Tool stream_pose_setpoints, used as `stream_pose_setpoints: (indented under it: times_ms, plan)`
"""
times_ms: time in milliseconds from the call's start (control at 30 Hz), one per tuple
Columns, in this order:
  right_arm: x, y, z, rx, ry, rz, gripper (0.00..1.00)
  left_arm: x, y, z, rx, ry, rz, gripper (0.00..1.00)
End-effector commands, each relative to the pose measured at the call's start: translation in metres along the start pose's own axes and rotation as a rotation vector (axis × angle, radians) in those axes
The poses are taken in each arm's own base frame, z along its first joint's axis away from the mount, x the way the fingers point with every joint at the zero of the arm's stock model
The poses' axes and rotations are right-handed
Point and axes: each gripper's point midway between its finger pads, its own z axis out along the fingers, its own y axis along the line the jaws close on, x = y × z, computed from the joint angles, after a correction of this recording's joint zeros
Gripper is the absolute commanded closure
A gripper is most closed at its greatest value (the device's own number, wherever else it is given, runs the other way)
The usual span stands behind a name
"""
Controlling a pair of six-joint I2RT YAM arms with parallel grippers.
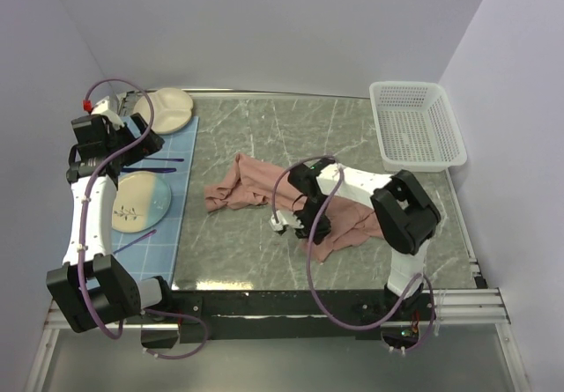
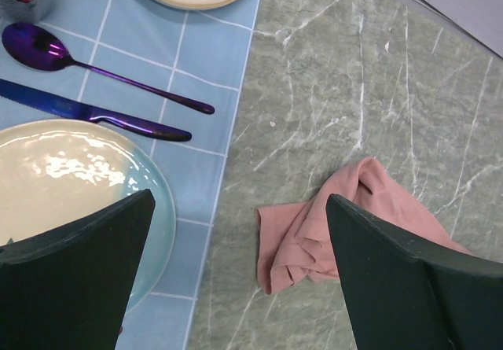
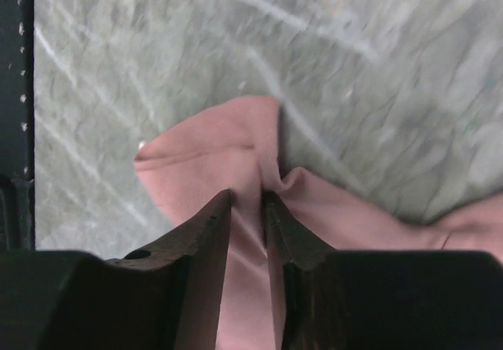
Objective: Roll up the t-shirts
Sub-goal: Flatten out the T-shirt at the center of the board.
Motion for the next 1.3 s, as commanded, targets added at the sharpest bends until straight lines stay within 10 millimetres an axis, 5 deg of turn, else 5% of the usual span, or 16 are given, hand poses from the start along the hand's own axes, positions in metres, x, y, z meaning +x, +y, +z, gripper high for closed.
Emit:
stream_pose_setpoints:
  times_ms: [0, 200, 333, 500, 733, 1267]
  plan:
    - [-0.006, 0.000, -0.034, 0.166, -0.010, 0.014, 0.72, -0.008, -0.008, -0.002, 0.047, -0.040, -0.010, 0.02]
    - [-0.003, 0.006, -0.037, 0.221, -0.017, 0.075, 0.86, -0.006, -0.013, 0.005, 0.084, -0.028, -0.033, 0.02]
    - [0.001, 0.005, -0.031, 0.219, -0.009, 0.101, 0.86, -0.004, -0.016, 0.006, 0.097, -0.020, -0.039, 0.02]
    - [-0.007, 0.001, -0.027, 0.210, -0.044, 0.108, 0.65, 0.000, -0.017, 0.004, 0.106, -0.017, -0.043, 0.02]
    - [-0.028, 0.006, -0.029, 0.131, -0.092, 0.022, 0.58, 0.006, -0.015, 0.000, 0.096, -0.020, -0.038, 0.02]
    - [-0.025, -0.005, -0.007, 0.039, -0.033, -0.034, 0.55, 0.005, -0.012, -0.003, 0.078, -0.027, -0.024, 0.02]
